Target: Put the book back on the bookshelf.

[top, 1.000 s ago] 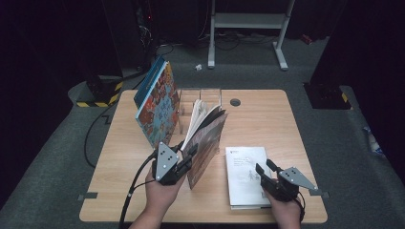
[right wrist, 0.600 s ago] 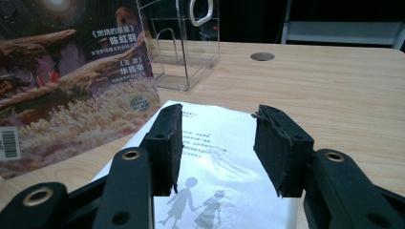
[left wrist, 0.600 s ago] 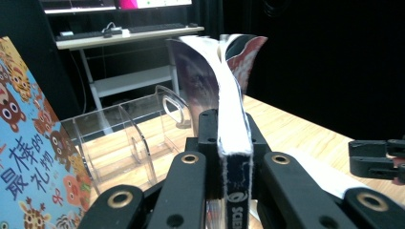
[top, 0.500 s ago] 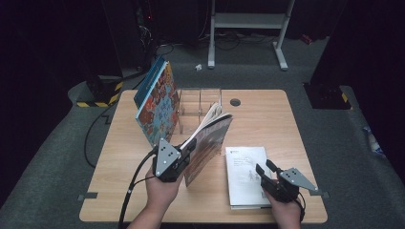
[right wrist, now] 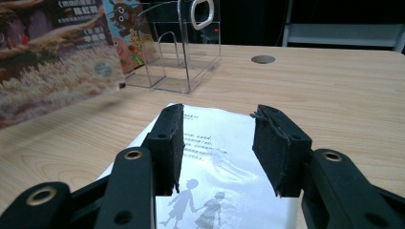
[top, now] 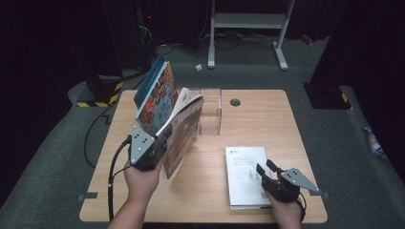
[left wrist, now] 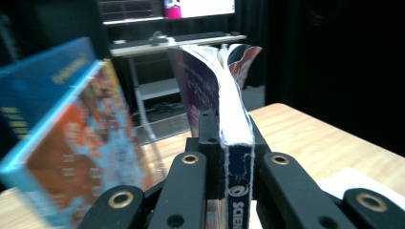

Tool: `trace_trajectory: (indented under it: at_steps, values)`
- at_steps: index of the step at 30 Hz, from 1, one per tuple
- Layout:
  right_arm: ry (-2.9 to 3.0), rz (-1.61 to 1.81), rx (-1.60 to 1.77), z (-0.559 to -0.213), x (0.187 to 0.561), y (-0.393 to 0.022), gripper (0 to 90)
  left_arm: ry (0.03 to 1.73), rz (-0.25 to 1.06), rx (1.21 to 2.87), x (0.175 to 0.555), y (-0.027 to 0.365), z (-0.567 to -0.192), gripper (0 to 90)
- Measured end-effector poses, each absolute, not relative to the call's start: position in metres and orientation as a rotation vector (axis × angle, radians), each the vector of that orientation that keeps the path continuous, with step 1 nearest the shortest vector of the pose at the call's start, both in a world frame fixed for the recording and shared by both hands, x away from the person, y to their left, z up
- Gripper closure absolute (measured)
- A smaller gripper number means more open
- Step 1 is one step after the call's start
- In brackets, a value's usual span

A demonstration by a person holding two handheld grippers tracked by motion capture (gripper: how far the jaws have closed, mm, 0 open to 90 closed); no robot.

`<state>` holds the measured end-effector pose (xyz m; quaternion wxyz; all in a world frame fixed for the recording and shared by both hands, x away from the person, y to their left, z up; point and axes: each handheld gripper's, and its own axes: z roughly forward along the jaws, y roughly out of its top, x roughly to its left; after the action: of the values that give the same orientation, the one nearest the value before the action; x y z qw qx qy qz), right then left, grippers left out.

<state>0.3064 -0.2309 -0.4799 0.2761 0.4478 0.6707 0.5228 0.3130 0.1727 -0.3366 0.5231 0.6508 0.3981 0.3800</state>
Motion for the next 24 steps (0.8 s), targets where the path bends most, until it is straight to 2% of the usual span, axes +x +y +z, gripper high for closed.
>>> trace_trajectory:
  at_steps: [6,16,24]
  values:
    - [1.799,1.414,1.203,-0.479,0.306,-0.231,53.6,1.006,0.939,1.514,0.319,0.179,-0.334,84.2]
    - [1.797,1.420,1.198,-0.479,0.306,-0.233,53.6,1.076,0.916,1.479,0.343,0.168,-0.339,84.1]
    - [1.830,1.398,1.201,-0.480,0.310,-0.238,52.4,1.116,0.957,1.473,0.364,0.157,-0.340,84.1]
